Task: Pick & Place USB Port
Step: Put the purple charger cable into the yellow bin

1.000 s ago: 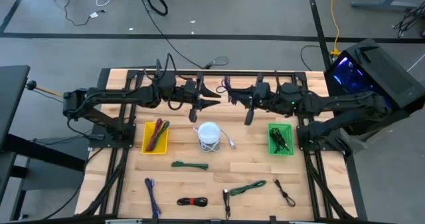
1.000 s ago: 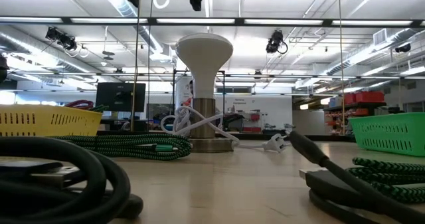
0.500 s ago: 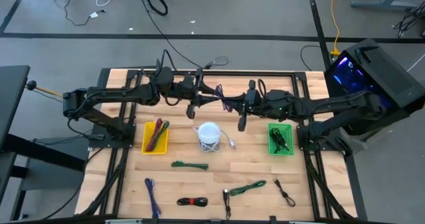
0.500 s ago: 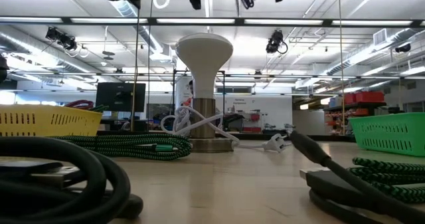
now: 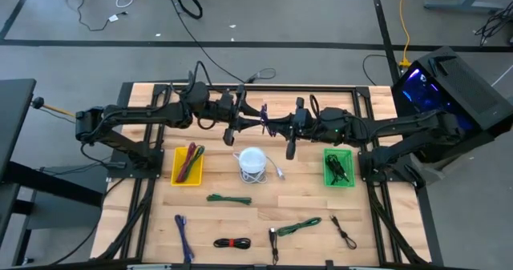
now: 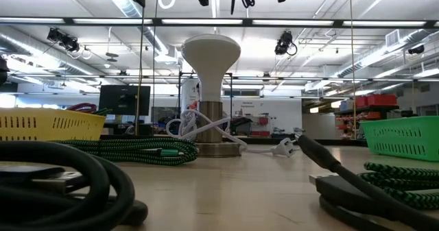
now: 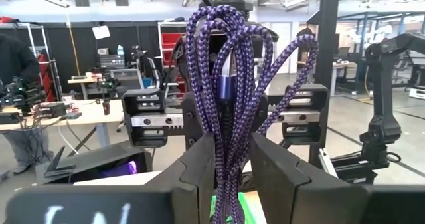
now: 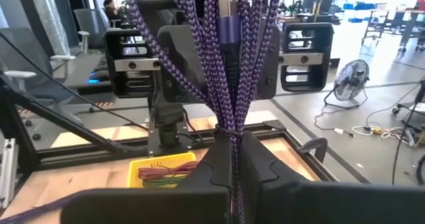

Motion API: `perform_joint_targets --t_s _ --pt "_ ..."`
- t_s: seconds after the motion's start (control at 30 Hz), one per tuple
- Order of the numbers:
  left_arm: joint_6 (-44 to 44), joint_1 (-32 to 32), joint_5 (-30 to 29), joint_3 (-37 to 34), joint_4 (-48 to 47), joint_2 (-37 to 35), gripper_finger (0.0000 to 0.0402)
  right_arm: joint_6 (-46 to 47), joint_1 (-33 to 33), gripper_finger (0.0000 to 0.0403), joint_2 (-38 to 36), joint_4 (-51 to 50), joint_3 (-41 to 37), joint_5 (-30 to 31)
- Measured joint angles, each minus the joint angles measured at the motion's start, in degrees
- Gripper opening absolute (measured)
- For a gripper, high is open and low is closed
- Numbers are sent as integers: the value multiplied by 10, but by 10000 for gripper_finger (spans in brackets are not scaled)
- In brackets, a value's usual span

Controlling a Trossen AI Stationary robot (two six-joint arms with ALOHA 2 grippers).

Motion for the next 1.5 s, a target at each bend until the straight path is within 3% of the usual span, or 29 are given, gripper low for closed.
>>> perform_joint_targets --t_s 0.47,0.73,0.87,1.17,1.27,1.37,1.5 --pt "1 -27 -34 0 8 0 101 11 0 0 0 5 0 -14" --pt "2 -28 -83 0 4 0 103 11 -1 2 5 12 0 -2" --pt "15 -28 -120 1 -14 1 117 11 -1 3 5 9 -1 1" --pt "15 -28 -131 1 -20 3 163 11 0 5 6 16 -1 -6" --pt "16 -28 -129 1 -20 3 122 11 0 5 6 15 -1 -5" --pt "31 -28 -128 1 -19 2 35 9 0 5 5 14 -1 -3" --pt "40 -28 -129 0 -14 2 24 9 0 6 5 11 0 -2"
